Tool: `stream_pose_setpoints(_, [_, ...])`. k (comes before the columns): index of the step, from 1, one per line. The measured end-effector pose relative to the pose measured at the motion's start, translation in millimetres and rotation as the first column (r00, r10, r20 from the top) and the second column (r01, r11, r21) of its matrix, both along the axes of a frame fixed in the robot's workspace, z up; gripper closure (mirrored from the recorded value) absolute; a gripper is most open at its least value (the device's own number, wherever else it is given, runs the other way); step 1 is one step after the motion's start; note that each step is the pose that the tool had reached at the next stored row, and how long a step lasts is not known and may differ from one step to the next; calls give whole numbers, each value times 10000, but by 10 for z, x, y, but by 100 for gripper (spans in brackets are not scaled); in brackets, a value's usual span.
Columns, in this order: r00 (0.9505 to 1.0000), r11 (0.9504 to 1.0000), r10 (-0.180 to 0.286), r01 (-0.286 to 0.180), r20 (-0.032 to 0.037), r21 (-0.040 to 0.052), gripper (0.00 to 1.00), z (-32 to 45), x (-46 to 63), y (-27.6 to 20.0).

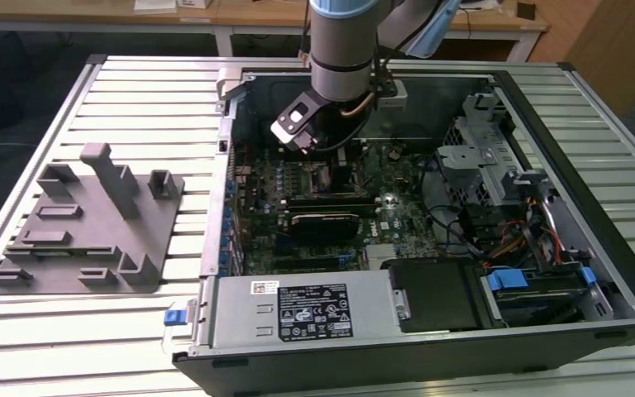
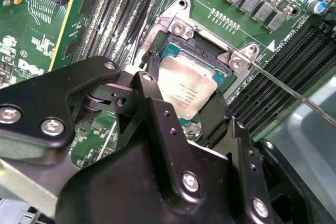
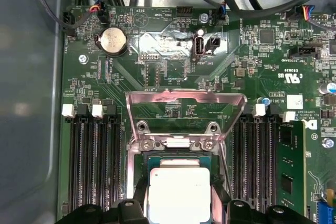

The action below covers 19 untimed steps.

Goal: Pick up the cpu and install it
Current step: 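Place the cpu into insertion slot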

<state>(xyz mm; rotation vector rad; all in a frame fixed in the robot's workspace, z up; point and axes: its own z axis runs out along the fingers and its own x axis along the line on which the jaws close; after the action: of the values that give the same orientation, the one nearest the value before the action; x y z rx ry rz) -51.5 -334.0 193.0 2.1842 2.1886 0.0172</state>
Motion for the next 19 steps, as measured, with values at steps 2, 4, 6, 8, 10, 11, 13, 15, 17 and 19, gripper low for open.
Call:
stream_pose_setpoints(2, [10000, 10000, -2, 2, 0, 0, 45, -2, 0, 0])
stream_pose_setpoints(4, [10000, 10000, -8, 8, 3, 4, 45, -9, 1, 1])
stream_pose_setpoints(6, [10000, 10000, -15, 15, -3, -4, 45, -18, 0, 0])
stream_pose_setpoints(8, [10000, 10000, -20, 20, -3, -6, 45, -23, -1, 0])
stream_pose_setpoints(10, [10000, 10000, -20, 20, -1, -3, 45, -25, 0, 1])
stream_pose_setpoints(11, [10000, 10000, -20, 20, 0, 0, 45, -26, 0, 1])
stream_pose_setpoints(13, [10000, 10000, -20, 20, 1, 0, 45, -26, 0, 1])
stream_pose_setpoints(15, [10000, 10000, -20, 20, 1, 1, 45, -26, 0, 1])
stream_pose_setpoints(17, [10000, 10000, -20, 20, 5, 5, 45, -28, 1, 2])
stream_pose_setpoints(19, [10000, 10000, -20, 20, 9, 12, 45, -31, 1, 3])
